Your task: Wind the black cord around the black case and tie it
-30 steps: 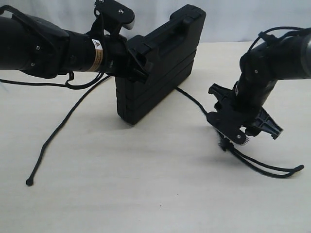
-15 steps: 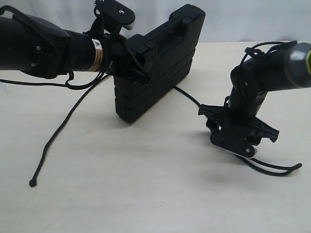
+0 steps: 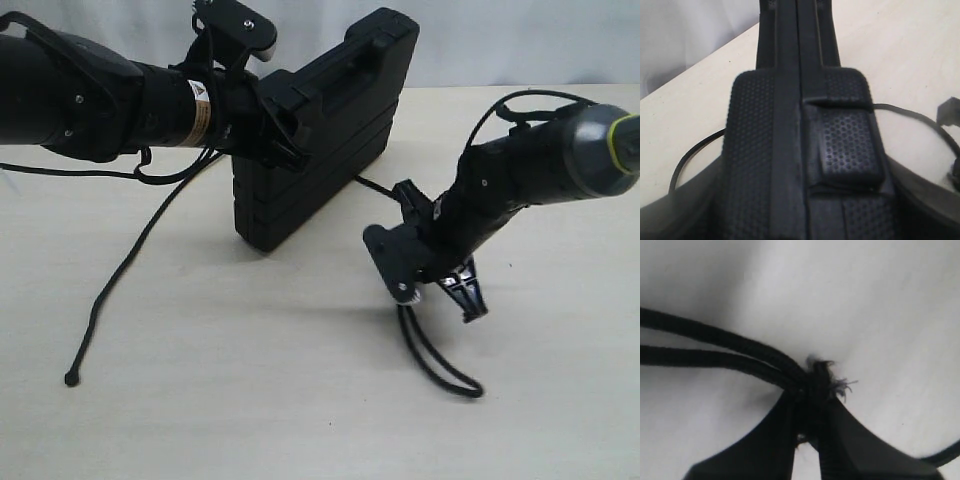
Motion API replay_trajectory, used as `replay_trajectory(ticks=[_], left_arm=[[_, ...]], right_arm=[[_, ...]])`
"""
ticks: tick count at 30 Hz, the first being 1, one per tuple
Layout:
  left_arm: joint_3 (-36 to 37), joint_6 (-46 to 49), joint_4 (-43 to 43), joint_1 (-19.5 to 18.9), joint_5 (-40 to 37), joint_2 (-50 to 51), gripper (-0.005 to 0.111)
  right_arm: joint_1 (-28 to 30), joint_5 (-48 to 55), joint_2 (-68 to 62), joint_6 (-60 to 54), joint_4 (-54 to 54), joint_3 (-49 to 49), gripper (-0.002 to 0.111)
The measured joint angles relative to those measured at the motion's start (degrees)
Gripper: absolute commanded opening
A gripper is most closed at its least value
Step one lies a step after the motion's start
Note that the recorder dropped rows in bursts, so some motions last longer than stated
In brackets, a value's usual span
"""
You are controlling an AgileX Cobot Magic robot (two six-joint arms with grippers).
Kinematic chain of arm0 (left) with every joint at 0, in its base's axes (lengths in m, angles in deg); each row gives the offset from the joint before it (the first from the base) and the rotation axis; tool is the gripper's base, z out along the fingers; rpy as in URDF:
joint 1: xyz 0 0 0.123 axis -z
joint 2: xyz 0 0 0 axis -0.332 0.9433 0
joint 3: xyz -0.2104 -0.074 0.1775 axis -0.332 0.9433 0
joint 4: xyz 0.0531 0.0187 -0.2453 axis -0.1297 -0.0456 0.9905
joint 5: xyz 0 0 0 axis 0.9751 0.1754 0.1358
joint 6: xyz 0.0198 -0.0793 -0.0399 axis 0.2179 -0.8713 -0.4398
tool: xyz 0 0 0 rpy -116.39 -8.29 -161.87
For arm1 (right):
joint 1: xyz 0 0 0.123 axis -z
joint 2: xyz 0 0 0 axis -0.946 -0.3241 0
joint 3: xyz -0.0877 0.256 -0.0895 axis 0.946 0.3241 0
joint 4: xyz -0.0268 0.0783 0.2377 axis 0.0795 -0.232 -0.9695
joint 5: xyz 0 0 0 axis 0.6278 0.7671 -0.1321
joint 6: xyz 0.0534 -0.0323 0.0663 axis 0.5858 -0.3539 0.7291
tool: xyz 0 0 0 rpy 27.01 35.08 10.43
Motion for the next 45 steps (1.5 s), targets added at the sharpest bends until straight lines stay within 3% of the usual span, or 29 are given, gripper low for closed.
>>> replay_trajectory(ticks=[7, 12, 21, 28, 39, 45], left_arm=[[0.00, 0.00, 0.00, 0.00, -0.21, 0.00, 0.000], [0.00, 0.00, 0.00, 0.00, -0.84, 0.00, 0.000], [0.00, 0.00, 0.31, 0.00, -4.61, 0.00, 0.000], [0.00, 0.00, 1.60, 0.00, -7.86, 0.00, 0.000], [0.00, 0.10, 2.68, 0.00, -9.05, 0.11, 0.000], [0.00, 0.10, 3.41, 0.00, -9.49, 0.11, 0.000]], right_arm=[[-0.23, -1.49, -1.93, 22.82, -14.80, -5.26, 0.004], [-0.23, -2.97, -2.38, 41.19, -15.04, -7.16, 0.004], [-0.09, -6.29, -3.46, 55.08, -15.24, -7.16, 0.004], [3.96, -8.08, -3.35, 53.43, -25.61, -7.16, 0.004], [11.07, -5.73, -1.20, 25.73, -61.27, -7.16, 0.004], [13.61, -2.29, -1.20, 17.30, -72.06, -7.16, 0.004]])
